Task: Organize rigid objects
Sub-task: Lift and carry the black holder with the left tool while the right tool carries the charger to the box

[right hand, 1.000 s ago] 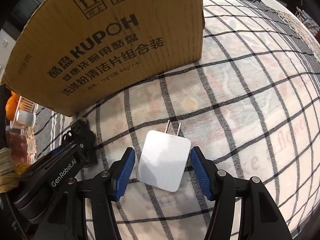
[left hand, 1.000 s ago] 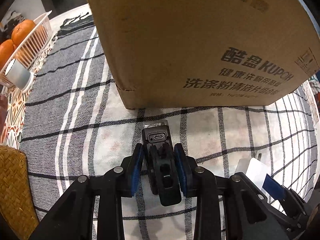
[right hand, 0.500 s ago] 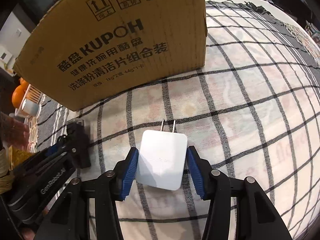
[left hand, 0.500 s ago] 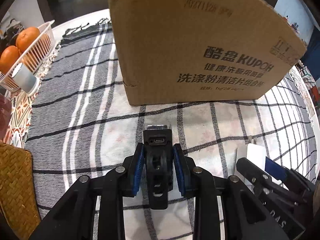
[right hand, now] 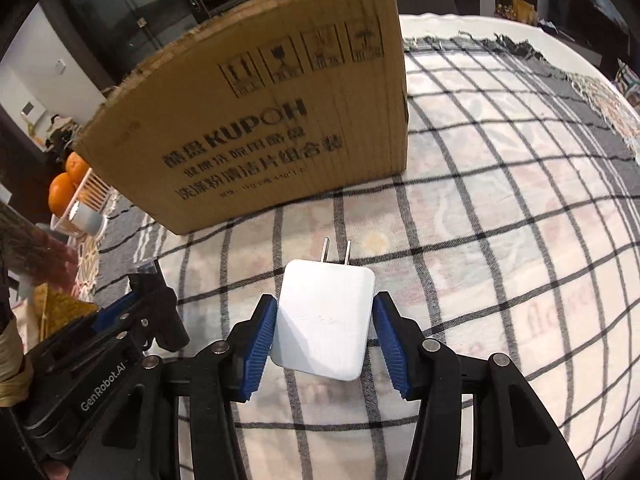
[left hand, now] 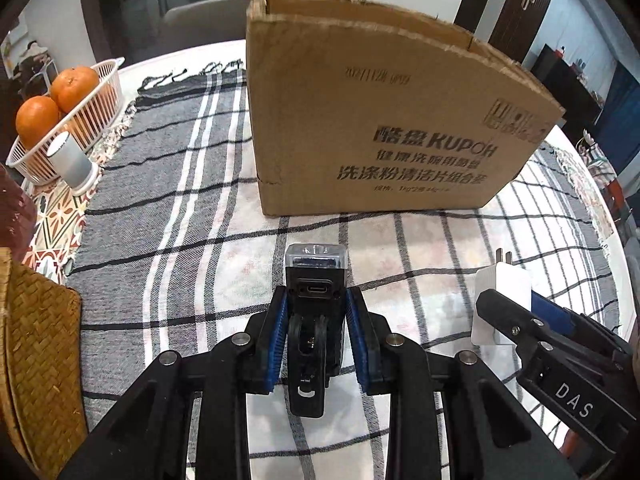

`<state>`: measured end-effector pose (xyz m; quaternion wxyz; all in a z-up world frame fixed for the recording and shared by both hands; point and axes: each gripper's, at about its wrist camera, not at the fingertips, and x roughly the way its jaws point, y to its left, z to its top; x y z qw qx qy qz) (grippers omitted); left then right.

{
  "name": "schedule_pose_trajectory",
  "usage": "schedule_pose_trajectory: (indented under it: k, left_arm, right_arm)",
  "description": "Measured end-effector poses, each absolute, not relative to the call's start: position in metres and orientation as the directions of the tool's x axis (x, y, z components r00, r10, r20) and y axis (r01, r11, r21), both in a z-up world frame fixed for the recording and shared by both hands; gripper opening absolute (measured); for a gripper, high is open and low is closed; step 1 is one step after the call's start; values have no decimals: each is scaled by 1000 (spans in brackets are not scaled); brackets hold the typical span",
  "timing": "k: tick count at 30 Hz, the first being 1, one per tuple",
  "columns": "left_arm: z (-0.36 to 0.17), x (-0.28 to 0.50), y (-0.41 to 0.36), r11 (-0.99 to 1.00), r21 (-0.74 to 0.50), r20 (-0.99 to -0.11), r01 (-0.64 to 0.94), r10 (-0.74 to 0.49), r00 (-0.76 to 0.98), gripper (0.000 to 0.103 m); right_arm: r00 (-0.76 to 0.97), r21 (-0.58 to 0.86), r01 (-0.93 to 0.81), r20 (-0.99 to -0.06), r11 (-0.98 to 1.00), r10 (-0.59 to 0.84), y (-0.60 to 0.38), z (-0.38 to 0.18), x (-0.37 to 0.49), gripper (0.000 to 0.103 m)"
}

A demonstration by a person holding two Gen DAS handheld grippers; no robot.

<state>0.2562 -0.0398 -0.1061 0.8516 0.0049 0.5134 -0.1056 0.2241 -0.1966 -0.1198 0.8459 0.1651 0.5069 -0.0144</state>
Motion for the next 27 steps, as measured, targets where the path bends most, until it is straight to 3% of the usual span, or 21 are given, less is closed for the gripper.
schedule_pose_trajectory:
  k: [27]
  left_arm:
    - [-4,243,-43,964,-135,-734,227,-251,631,28]
  right_arm:
    - [707,307,79,-688,948,164,-203,-20,210,51]
